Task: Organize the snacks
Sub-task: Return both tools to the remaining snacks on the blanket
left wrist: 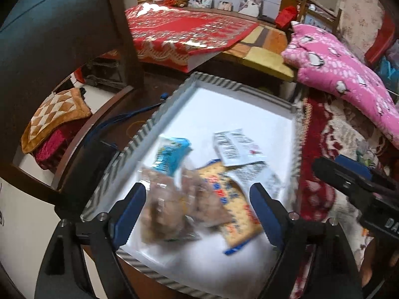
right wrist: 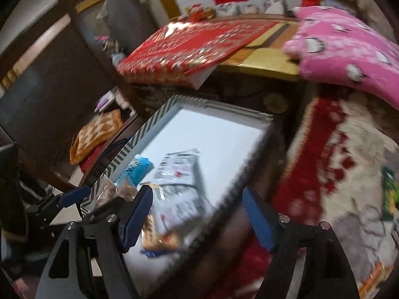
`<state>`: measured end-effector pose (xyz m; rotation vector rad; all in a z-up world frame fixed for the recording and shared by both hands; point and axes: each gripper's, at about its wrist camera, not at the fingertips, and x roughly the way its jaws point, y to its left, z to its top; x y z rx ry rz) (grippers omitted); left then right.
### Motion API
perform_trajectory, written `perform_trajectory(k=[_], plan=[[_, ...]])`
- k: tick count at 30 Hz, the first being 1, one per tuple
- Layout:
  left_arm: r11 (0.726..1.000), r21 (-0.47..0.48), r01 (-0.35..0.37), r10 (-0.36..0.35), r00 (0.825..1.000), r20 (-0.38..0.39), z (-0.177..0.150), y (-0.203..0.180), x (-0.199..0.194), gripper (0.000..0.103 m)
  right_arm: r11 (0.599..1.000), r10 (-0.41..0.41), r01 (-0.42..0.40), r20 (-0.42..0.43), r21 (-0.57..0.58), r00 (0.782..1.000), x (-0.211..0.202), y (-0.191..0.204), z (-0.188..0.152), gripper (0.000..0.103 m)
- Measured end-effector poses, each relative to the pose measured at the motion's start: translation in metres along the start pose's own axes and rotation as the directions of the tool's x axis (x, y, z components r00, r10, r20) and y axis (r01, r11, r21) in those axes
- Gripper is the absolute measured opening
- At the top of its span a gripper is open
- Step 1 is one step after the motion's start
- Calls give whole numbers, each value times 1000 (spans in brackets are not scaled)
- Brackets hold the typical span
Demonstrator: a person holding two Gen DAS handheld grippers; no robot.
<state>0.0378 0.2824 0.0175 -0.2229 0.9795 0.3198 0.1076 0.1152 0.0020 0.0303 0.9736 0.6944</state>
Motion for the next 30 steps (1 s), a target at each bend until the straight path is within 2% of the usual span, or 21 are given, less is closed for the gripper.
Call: perform_trajectory(k=[5,13,21,30], plan=[[998,36,50,-51,999,15,-6,-37,-16,85,994,-31,26,48,106,998,-42,-38,-17,84],[983,131,130,-131,991,0,-21,-109,-30,85,975,-120,104,71,199,990,-103,-98,-49,86],[955,222,198,-193,980,-43,-36,-183,-28,85,943,-249,227,64,242,966,-145,-157,-80,86],[927,275,253,-226,966,-128,-45,-246,-6,85,912,-309,283,44,296,950,-173,-206,-102,87]])
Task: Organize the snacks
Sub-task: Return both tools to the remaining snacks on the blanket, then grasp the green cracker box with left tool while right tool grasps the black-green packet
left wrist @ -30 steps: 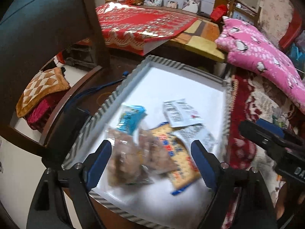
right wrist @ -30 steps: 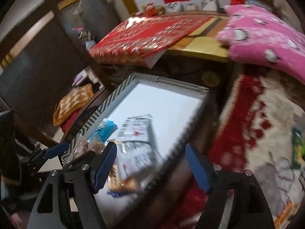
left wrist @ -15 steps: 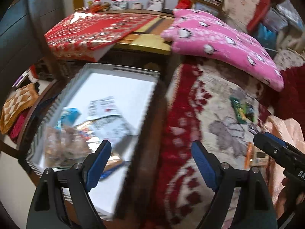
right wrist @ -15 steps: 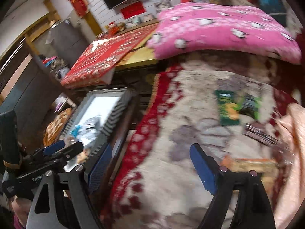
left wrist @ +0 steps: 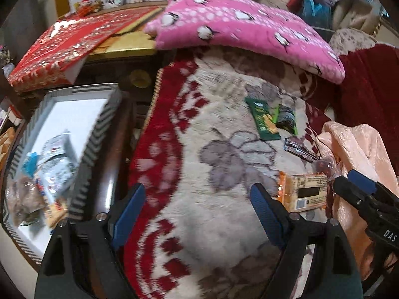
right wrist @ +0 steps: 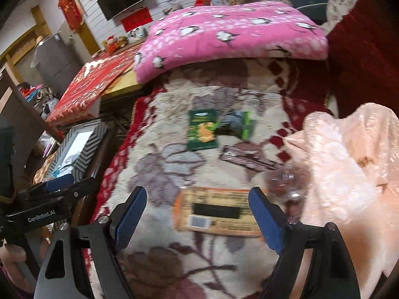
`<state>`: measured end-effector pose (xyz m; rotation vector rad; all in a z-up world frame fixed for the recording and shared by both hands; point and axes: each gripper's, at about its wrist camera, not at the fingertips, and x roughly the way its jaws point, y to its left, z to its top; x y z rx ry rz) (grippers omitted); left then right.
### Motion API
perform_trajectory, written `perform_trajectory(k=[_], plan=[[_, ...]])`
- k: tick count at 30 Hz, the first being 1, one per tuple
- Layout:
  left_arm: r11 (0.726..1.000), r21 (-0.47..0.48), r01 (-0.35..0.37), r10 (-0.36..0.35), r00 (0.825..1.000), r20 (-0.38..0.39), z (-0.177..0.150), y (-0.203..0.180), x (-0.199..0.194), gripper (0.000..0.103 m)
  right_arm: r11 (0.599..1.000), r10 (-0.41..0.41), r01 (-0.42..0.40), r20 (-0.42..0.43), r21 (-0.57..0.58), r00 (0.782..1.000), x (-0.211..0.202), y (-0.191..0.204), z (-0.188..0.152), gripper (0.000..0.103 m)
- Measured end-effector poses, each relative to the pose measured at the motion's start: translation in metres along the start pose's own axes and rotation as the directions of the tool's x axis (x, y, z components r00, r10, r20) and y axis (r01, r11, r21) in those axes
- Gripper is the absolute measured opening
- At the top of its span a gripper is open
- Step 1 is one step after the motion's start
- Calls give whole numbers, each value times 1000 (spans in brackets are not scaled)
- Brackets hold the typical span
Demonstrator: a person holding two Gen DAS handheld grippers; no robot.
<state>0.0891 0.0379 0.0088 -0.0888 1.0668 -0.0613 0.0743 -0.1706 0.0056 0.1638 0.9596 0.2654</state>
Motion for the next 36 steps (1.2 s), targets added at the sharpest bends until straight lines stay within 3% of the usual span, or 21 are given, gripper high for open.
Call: perform_trajectory(k=[13,20,27,36], plan=[[1000,-9,17,-17,999,-46,48,-42,54,85,999,-3,4,-10,42,1000,7,-41,5,87],[1000,0,-14,14,996,-93,84,-71,105,85,999,-12,13,-16,45,1000,12,-52,5,87],[993,5,-117,116,983,-144,112,-96,155,85,995,25,-25,-6,92,1000,10,-62,8,87],[989,105,-106,123,977,-175,116,-137,181,85,991,39,-38,-3,129,999,12,-71,10,87]])
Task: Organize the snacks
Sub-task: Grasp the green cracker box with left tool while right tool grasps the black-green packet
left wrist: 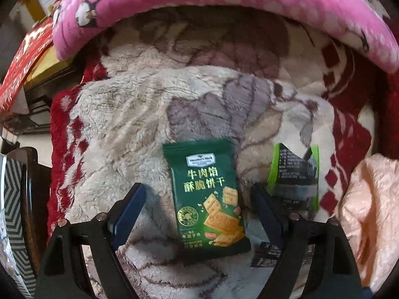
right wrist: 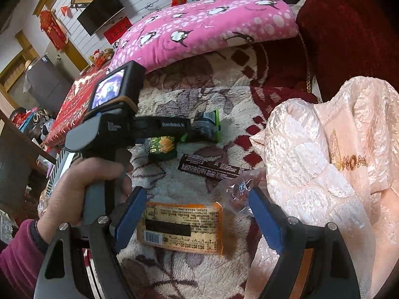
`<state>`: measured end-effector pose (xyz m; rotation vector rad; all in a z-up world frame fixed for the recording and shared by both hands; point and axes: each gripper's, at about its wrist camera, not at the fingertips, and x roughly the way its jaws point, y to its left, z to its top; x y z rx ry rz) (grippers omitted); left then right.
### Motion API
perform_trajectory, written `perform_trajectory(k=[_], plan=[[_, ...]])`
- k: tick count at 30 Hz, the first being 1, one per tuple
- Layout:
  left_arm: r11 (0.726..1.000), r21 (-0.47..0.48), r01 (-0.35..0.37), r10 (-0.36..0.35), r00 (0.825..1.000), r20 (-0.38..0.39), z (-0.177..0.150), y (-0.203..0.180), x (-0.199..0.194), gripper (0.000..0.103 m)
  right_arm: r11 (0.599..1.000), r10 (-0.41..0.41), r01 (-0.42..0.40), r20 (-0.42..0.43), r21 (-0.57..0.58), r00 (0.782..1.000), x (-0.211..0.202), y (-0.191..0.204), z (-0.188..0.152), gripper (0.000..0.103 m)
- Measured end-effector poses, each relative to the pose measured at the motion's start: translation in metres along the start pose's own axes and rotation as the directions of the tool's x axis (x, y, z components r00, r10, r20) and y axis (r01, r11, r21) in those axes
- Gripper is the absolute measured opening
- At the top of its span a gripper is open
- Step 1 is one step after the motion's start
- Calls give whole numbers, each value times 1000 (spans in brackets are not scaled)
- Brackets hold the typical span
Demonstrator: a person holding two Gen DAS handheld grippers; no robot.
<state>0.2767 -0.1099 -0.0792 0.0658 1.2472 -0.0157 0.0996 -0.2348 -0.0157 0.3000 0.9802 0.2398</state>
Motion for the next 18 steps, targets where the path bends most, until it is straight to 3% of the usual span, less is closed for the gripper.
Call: perform_trajectory(k=[2,5,7,10,12,14,18], plan=[[999,-24,22,-22,1000,2,-1,7,1,85,1000,2,-2,1,7,1000,0,-2,1,87],[998,-48,43,-42,999,10,-1,15,-1,71,1000,4,-4,4,7,1000,0,-1,3,87],[1000,0,11,-11,1000,27,-3,15,-5,45,1000,1,-1,-2,-3,1000,3,1,6,87],[998,-15,65,-64,997,41,-6,24,-10,34,1000,-12,12,4,-24,1000,6,7,15,87],[995,-48,92,-90,995,47,-9,35,-16,9,998,-39,40,19,-42,999,10,10,25,87],[995,-57,83,-79,994,76,-14,47,-25,9,996,-75,75,22,-40,997,18,11,35,87],[989,-63,132,-129,990,52,-20,62,-25,9,995,-94,94,-4,-21,996,55,14,67,88]])
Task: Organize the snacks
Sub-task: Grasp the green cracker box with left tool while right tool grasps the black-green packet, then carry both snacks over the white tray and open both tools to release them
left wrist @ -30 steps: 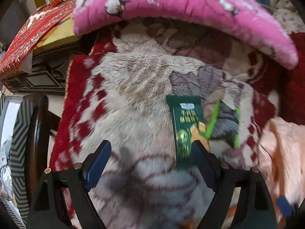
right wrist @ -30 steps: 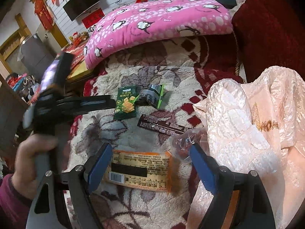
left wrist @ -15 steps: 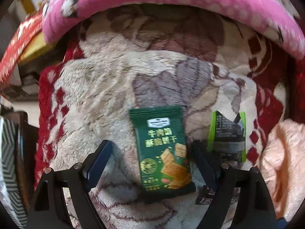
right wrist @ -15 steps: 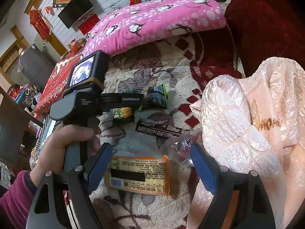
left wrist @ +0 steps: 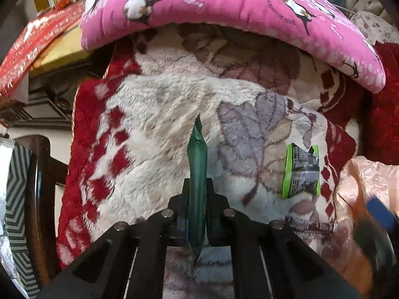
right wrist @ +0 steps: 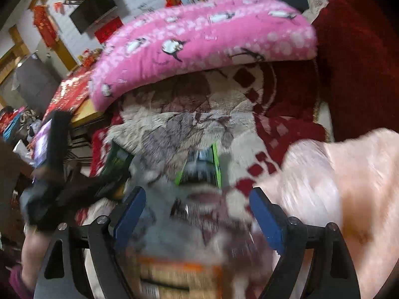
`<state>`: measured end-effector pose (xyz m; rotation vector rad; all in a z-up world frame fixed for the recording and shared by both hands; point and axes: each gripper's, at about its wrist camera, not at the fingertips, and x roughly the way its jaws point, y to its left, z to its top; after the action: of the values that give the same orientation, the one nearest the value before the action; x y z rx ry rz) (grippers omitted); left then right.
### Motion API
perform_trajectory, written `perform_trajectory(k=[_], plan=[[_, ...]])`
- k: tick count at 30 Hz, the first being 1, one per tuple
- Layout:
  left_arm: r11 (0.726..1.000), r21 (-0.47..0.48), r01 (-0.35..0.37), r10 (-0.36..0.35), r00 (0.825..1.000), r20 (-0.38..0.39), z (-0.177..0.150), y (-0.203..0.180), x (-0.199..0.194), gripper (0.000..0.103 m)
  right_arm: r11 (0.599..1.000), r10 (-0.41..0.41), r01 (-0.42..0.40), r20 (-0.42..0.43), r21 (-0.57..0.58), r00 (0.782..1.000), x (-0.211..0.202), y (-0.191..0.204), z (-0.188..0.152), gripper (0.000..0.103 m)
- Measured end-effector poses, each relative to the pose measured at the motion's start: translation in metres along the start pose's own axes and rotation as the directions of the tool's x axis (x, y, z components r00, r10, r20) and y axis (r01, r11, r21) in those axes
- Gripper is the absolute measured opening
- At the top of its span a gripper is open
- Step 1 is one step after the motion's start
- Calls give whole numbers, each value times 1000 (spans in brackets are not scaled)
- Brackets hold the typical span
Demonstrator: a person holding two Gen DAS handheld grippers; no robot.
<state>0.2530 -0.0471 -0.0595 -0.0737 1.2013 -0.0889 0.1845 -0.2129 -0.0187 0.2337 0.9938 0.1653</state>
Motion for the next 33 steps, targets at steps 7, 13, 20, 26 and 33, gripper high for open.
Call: perform_trajectory(k=[7,13,20,26,33], plan=[[995,-62,84,-86,996,-29,-5,37,-5,9,990,-97,92,-48,-110,994,61,21,24,88],[999,-25,23,-23,1000,-11,-18,46,-19,9,990,-110,103,-74,-92,991,88,15,18,56],[1000,4,-4,4,1000,14,-31,45,-32,9,994,-73,70,-37,-84,997,65,7,5,37],[999,1,-38,38,998,48,-50,51,-52,9,992,17,-18,-13,-127,1000,9,23,-18,37],[997,-18,-69,70,995,75,-83,64,-81,9,984,54,-56,-17,-169,998,-16,59,-54,37]])
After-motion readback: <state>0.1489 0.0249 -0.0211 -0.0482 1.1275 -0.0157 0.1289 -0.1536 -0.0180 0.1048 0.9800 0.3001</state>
